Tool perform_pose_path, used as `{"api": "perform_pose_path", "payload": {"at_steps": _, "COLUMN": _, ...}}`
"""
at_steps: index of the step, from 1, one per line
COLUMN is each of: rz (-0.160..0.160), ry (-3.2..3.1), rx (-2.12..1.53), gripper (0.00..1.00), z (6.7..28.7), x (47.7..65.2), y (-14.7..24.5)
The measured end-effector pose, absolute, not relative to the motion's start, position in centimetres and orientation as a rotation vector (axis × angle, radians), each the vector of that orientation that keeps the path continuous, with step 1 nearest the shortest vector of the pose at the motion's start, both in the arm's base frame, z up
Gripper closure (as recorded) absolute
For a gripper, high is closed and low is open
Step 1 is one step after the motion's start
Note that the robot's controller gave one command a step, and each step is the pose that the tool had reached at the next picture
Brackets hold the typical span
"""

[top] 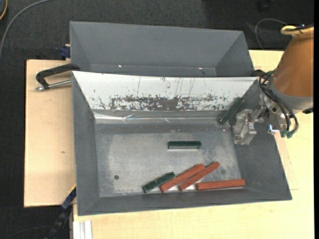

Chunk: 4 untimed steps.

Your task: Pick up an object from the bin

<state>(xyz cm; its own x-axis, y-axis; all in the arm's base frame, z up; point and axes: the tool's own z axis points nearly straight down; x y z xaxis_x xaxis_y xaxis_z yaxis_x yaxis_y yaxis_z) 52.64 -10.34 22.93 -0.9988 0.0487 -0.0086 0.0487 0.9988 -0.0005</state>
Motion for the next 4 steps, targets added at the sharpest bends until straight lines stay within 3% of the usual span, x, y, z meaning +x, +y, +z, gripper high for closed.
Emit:
{"api": "perform_pose_path", "payload": {"at_steps": 1, "rz": 0.001, "ry": 3.126, "rx": 0.236, "gripper": 1.00, "z": 22.6, "x": 54.6, "y": -7.4}}
{"api": "perform_pose_path", "payload": {"at_steps": 2, "rz": 0.003, "ry": 3.105, "rx": 0.433, "gripper": 1.00, "z": 22.6, "x": 55.3, "y": -5.0}}
{"api": "perform_pose_path", "payload": {"at_steps": 3, "rz": 0.001, "ry": 3.105, "rx": 0.435, "gripper": 0.00, "z": 22.6, "x": 55.3, "y": -5.1}}
{"api": "perform_pose_path", "payload": {"at_steps": 4, "rz": 0.006, "ry": 3.128, "rx": -0.305, "gripper": 0.00, "z": 14.5, "x": 57.9, "y": 4.2}}
